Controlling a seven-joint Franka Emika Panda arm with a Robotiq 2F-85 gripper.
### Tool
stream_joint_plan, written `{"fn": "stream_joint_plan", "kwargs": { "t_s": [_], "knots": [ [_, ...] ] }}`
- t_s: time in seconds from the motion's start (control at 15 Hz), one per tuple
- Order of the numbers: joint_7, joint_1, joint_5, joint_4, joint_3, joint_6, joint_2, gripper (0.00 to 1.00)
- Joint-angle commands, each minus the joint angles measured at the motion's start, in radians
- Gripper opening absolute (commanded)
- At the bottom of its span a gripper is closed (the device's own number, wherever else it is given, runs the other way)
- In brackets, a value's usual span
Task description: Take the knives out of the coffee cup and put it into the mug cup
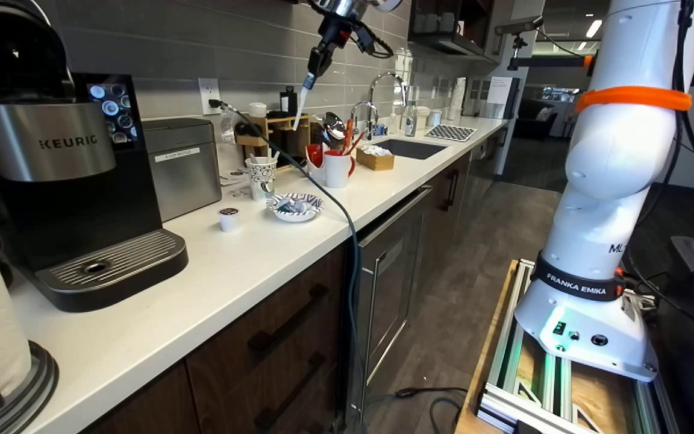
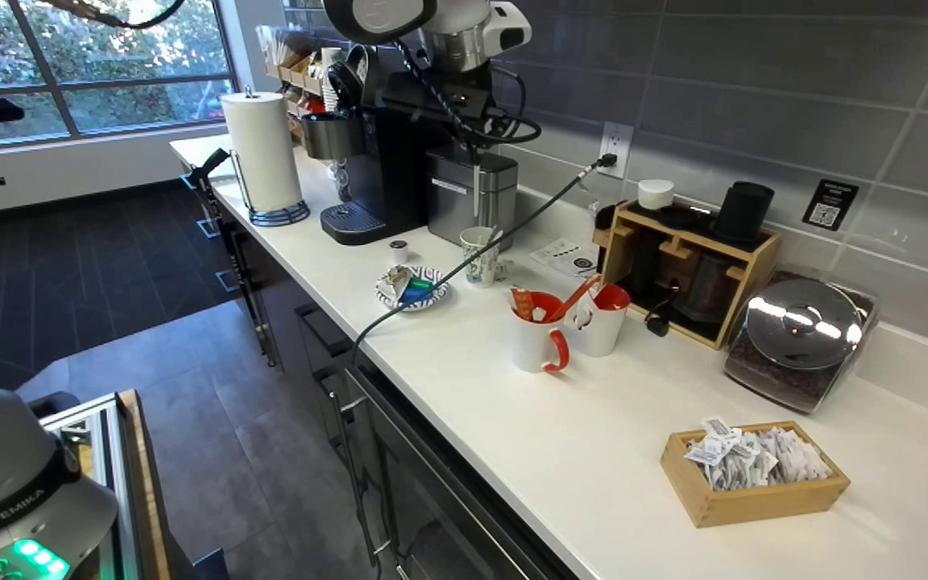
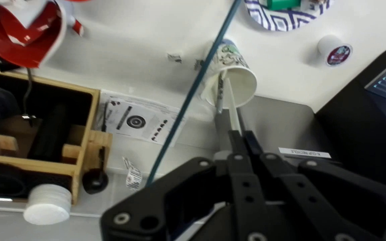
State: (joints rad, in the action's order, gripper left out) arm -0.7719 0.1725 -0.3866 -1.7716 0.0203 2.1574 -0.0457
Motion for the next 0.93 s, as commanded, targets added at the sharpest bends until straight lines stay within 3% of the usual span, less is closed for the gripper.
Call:
{"fn": "stream_joint_plan", "kwargs": {
  "t_s": [0.0,0.6,0.87],
  "knots": [
    [0.089,-0.002,0.12,-0.107,0.066,0.042,0.014,0.01],
    [0.31,0.019,0.121,-0.121,0.109,0.136,-0.077,0.01],
    [0.385,0.059,0.055,-0.092,0.138,0.132,-0.079,0.01]
  ]
}}
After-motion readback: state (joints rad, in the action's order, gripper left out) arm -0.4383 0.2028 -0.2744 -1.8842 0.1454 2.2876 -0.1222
